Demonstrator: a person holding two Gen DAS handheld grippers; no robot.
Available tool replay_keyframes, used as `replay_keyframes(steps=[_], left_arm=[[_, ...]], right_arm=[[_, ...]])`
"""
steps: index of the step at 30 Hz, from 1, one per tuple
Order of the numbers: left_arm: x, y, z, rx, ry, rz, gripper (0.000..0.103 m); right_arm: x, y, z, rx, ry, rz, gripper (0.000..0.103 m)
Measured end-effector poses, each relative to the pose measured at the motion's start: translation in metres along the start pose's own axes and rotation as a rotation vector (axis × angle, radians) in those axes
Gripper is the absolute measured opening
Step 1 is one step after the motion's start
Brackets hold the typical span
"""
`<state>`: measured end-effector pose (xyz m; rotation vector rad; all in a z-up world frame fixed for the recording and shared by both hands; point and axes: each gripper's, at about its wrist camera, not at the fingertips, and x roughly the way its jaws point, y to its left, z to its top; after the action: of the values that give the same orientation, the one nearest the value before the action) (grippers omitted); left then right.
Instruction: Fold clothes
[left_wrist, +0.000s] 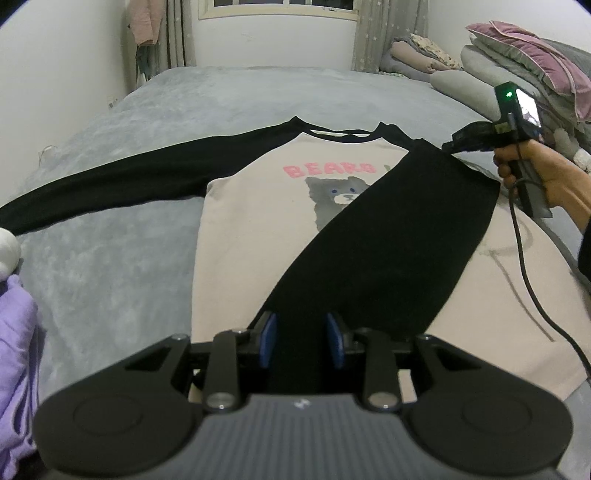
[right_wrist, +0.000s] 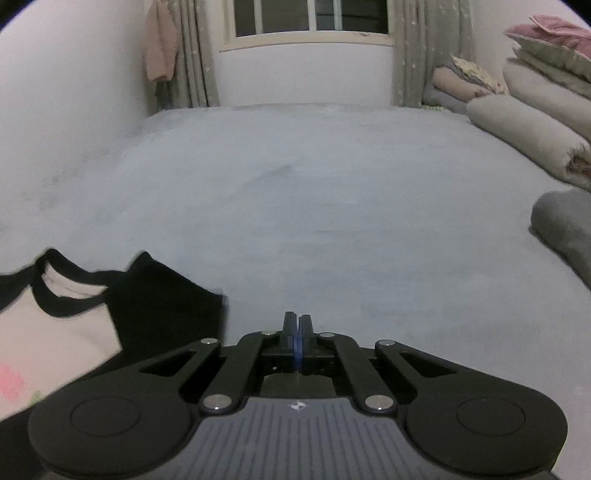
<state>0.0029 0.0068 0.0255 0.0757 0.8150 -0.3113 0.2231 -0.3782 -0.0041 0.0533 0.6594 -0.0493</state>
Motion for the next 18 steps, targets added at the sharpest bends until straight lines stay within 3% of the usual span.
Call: replay_keyframes(steps=[3, 6, 10, 12, 13, 15, 18], left_arm=[[-0.003, 0.008, 0.003, -0.04, -0.005, -0.02, 0.028], [-0.003, 0.013, 0.004, -0.05, -0.012, 0.008, 0.029], [0.001, 0.017, 0.003, -0.061, 0.006, 0.019, 0.029], [0.003, 0.016, 0.002, -0.055, 0.009, 0.026, 0.029], [0.004, 0.016, 0.002, -0.054, 0.01, 0.029, 0.029], [0.004, 0.017, 0.002, -0.058, 0.011, 0.035, 0.03], [0.001, 0.02, 0.004, -0.077, 0.006, 0.038, 0.03]], right_arm=[[-0.029, 0.011, 0.005, -0.02, -0.041, 0.031, 0.004], [-0.06, 0.029, 0.007, -0.038, -0.044, 0.157, 0.013], [-0.079, 0.075, -0.016, -0.113, 0.09, 0.372, 0.034], [-0.081, 0.103, -0.041, -0.19, 0.188, 0.439, 0.035], [-0.083, 0.114, -0.052, -0.234, 0.19, 0.439, 0.04], [-0.088, 0.126, -0.071, -0.305, 0.126, 0.392, 0.041], [-0.102, 0.124, -0.061, -0.233, 0.14, 0.375, 0.041]])
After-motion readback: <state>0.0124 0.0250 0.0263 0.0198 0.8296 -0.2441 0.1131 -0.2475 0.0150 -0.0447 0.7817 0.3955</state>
